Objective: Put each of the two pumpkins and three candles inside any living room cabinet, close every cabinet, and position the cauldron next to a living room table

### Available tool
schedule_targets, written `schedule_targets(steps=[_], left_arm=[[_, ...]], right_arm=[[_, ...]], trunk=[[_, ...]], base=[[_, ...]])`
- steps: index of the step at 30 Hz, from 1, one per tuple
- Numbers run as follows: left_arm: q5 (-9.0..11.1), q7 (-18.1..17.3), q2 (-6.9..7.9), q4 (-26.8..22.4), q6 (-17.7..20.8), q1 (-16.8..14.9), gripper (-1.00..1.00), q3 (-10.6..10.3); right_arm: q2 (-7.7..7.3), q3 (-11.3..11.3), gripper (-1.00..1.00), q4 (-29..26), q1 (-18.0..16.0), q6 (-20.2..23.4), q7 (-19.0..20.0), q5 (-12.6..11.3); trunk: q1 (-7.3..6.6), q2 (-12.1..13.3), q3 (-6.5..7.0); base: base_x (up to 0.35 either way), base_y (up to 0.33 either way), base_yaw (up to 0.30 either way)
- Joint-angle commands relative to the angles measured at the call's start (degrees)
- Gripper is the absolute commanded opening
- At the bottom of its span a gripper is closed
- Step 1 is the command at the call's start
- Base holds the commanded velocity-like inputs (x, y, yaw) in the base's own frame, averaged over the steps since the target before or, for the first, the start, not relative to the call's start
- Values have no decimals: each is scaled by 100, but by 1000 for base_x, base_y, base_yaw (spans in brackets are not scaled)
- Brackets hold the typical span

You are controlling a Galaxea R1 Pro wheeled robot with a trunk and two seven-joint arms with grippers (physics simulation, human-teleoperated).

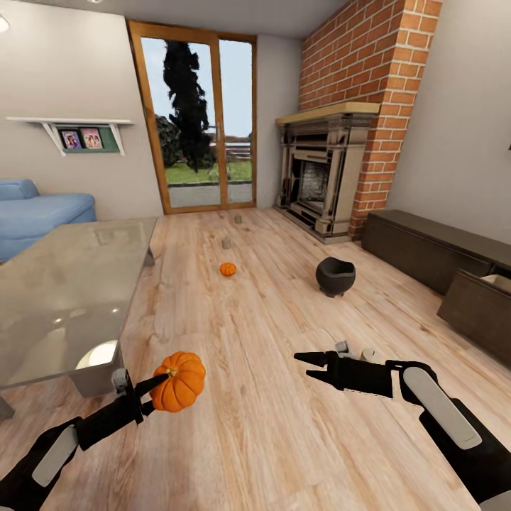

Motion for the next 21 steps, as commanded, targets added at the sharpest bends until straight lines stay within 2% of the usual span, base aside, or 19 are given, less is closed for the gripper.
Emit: schedule_targets(steps=[1,12,16,21], left_arm=[[28,-3,0,1,38,-6,-100,1],[26,1,0,1,37,-2,-100,-7],[27,1,0,1,37,-2,-100,-15],[20,1,0,1,37,-2,-100,-17]], right_arm=[[-5,8,100,1,-4,7,58,57],[-5,9,100,1,-4,7,58,57],[-5,6,100,1,-4,8,63,57],[-5,-1,100,1,-4,14,71,57]], trunk=[[2,-2,-1],[2,-2,63],[2,-2,84],[2,-2,89]], base=[[295,0,162],[332,-74,212],[296,-192,210],[230,-253,52]])
